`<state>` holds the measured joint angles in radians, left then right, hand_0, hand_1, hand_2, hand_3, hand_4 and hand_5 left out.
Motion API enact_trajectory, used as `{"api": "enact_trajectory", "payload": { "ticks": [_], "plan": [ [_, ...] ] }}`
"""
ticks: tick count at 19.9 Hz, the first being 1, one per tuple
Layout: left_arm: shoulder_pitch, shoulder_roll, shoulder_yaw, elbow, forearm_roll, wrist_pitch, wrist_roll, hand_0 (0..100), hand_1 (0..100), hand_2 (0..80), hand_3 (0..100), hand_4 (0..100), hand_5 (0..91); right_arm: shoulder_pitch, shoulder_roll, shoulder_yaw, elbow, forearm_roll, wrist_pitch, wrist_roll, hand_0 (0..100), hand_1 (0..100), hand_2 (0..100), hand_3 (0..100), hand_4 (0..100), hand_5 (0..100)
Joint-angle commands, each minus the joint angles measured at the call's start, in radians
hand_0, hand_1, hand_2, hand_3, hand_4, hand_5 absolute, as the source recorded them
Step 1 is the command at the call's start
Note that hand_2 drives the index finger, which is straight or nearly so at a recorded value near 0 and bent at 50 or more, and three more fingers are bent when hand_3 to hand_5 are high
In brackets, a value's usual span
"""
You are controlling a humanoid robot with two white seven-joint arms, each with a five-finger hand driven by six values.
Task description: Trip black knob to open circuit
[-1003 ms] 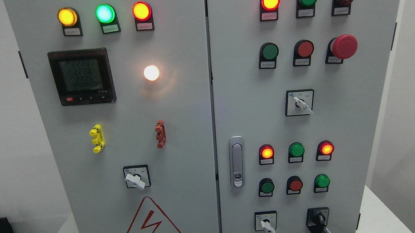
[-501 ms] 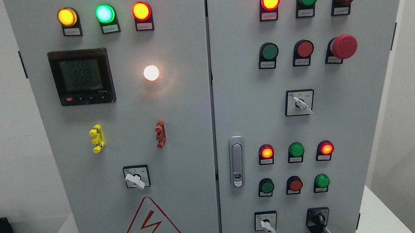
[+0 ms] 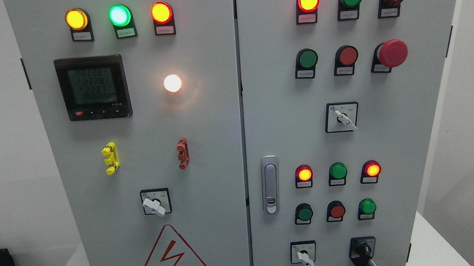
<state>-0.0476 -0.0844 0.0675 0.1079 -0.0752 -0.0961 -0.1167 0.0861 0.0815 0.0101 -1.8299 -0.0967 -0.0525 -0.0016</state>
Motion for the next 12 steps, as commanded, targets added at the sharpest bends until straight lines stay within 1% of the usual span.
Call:
{"api": "enact_trajectory", "payload": {
  "ticks": [1,12],
  "plan": [
    [0.0,0.0,0.0,-0.025,0.0,-0.001,0.0,12,39,0.0,0,0,0.0,0.0,0.001,0.025,0.003,0.0,0.0,0.015,0,0,8,100,100,100],
    [0.0,0.0,0.0,-0.025,0.0,-0.001,0.0,12,39,0.0,0,0,0.0,0.001,0.001,0.025,0.0,0.0,0.0,0.015,0,0,8,100,100,100]
  ]
}}
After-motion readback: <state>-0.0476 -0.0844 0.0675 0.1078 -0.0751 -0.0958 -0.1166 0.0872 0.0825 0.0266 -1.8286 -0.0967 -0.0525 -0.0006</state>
